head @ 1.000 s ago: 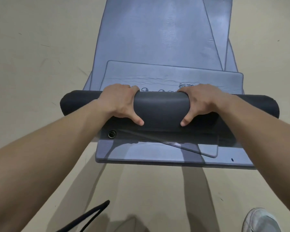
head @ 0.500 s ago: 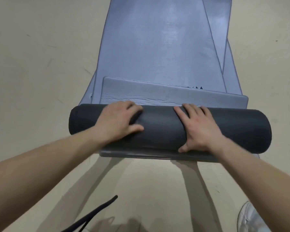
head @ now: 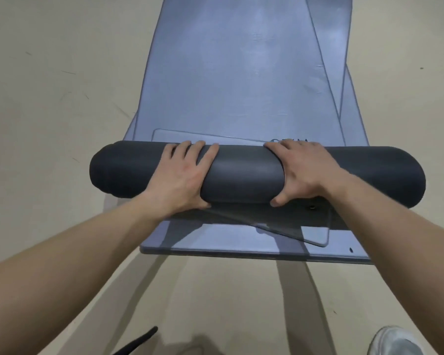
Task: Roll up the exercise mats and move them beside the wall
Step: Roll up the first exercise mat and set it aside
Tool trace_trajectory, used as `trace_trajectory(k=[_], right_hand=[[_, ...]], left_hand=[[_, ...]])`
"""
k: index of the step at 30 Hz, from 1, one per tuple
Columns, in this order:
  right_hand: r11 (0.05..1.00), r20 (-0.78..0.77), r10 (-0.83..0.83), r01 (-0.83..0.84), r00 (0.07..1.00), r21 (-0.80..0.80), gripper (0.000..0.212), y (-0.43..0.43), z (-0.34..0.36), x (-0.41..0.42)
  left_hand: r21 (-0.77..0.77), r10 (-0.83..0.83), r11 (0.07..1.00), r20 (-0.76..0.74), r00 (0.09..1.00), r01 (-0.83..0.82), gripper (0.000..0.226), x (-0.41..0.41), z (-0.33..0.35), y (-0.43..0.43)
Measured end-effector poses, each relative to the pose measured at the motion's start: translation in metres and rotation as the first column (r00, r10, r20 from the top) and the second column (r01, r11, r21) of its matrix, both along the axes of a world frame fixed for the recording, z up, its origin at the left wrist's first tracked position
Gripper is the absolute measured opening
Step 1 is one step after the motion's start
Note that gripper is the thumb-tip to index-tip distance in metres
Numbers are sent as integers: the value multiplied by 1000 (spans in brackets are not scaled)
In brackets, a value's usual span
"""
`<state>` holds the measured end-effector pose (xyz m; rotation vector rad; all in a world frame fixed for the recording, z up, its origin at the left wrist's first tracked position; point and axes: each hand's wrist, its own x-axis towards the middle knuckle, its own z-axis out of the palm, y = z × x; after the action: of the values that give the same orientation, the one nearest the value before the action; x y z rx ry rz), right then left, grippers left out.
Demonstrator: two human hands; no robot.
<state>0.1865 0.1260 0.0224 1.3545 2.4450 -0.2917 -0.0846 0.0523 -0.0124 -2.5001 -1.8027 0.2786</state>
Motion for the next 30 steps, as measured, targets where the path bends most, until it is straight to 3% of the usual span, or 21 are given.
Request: trace_trajectory(k=[2, 4, 10, 14, 16, 18, 20, 21, 22, 25, 30], right_hand=[[987, -17, -56, 53, 998, -150, 131, 25, 13, -7], [979, -32, -89, 81, 996, -189, 130, 41, 18, -6], [963, -129, -35, 68, 991, 260, 122, 1, -10, 32], [920, -225, -220, 278, 949, 275, 112, -38, -12, 46], [838, -347, -441, 518, 828, 171, 98, -70, -14, 48], [658, -451, -724, 718, 521, -228, 82, -105, -21, 49], [407, -367, -909, 611, 197, -679, 71, -137, -24, 44], [304, -297, -950, 498, 95, -812, 63, -151, -26, 42], [255, -263, -964, 403, 38, -879, 54, -162, -26, 40], [265, -304, -949, 315, -80, -911, 42, -180, -27, 45], [270, -328, -933, 312, -151, -911, 73, -182, -33, 50]], left_hand=[[-38, -2, 999, 47, 999, 4, 126, -4, 13, 27], [-104, -1, 995, 71, 998, 8, 121, -4, 24, 48], [-174, 93, 981, 56, 994, -82, 116, 10, 30, 35], [-230, 257, 945, 83, 963, -232, 108, 43, 35, -2], [-306, 392, 890, 129, 911, -339, 103, 68, 35, -25], [-375, 520, 821, 181, 835, -430, 98, 99, 33, -47], [-419, 614, 762, 227, 756, -494, 99, 131, 30, -68], [-437, 652, 738, 264, 711, -514, 102, 145, 30, -77], [-461, 682, 717, 305, 665, -524, 105, 156, 31, -85], [-536, 721, 684, 394, 570, -495, 115, 166, 27, -97], [-693, 764, 633, 490, 419, -345, 122, 159, 21, -109]])
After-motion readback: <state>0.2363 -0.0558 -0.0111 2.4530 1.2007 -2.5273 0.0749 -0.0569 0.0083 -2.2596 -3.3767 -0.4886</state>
